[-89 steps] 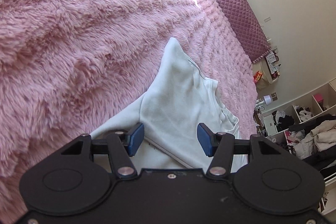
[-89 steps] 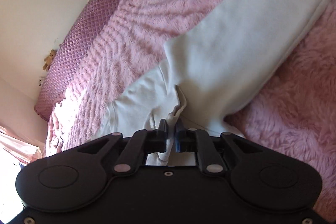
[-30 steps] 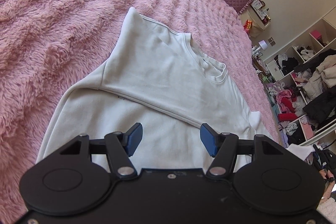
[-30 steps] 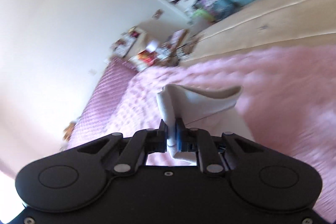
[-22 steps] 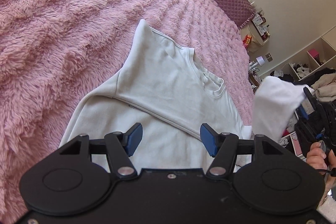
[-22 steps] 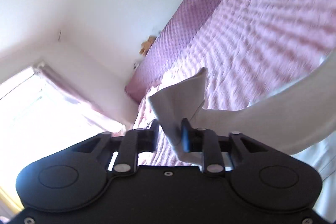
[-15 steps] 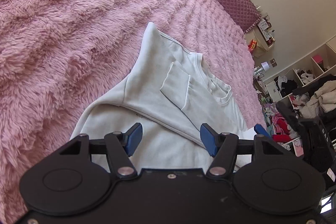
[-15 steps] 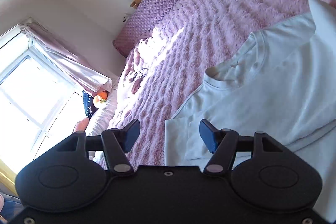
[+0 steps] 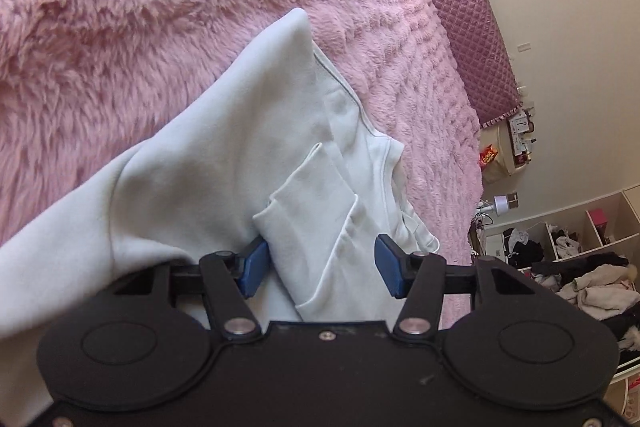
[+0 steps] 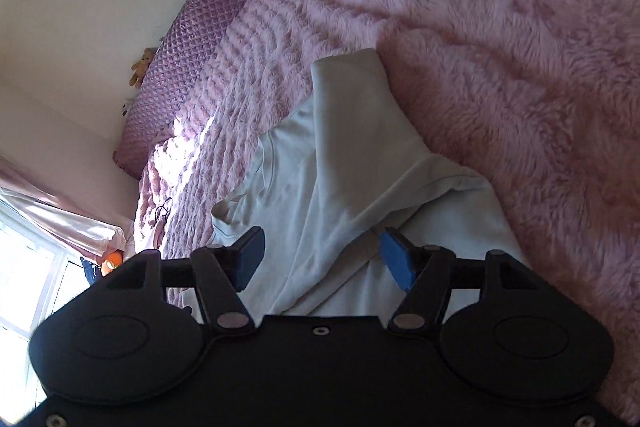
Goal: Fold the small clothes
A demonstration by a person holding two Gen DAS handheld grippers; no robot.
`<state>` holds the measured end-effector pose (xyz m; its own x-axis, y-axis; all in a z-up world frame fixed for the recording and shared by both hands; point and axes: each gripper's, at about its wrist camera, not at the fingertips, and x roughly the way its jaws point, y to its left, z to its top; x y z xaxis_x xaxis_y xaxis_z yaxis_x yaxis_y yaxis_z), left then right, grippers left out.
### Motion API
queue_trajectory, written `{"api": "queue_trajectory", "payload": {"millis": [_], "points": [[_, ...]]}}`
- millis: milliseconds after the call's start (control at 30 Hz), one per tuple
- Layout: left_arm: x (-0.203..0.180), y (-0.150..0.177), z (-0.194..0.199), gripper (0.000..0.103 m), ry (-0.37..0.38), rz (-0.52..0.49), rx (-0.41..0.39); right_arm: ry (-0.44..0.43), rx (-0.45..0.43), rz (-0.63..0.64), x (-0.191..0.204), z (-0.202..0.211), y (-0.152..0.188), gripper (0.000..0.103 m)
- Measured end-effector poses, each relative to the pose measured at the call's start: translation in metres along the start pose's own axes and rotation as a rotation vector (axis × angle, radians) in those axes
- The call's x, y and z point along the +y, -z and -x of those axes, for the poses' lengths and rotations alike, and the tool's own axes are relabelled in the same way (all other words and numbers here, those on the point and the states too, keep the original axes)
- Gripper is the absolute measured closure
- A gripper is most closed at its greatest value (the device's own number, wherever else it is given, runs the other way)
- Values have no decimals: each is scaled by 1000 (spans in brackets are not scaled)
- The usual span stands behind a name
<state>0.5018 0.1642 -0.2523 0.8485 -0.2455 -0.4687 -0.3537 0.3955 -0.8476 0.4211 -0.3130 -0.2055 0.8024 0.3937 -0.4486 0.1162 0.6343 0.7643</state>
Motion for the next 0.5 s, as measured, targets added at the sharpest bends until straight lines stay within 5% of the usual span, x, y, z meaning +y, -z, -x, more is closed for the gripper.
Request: {"api": "queue_trajectory", "payload": {"millis": [33,67,167,233,433,500], "points": [[-6,-1,2,95,39,-27,-17,6,1,-16,-3,-3,2,38],[-12,-2,11,101,62,-44,-52,7,2,-33,-5,-6,2,38],[-28,-1,60,100,170,-150,-210,-23,-13,-69,-10,-6,1,38],[-22,1,86,100,155,-176,-279,-35,-36,-83,-15,-2,1,38],[33,3,62,100,-69,-181,-147,-14,-60,-149,-27,-9,2,38],[46,3,55,98,-72,-165,-134,-3,-78,-175,-29,-10,2,39]]}}
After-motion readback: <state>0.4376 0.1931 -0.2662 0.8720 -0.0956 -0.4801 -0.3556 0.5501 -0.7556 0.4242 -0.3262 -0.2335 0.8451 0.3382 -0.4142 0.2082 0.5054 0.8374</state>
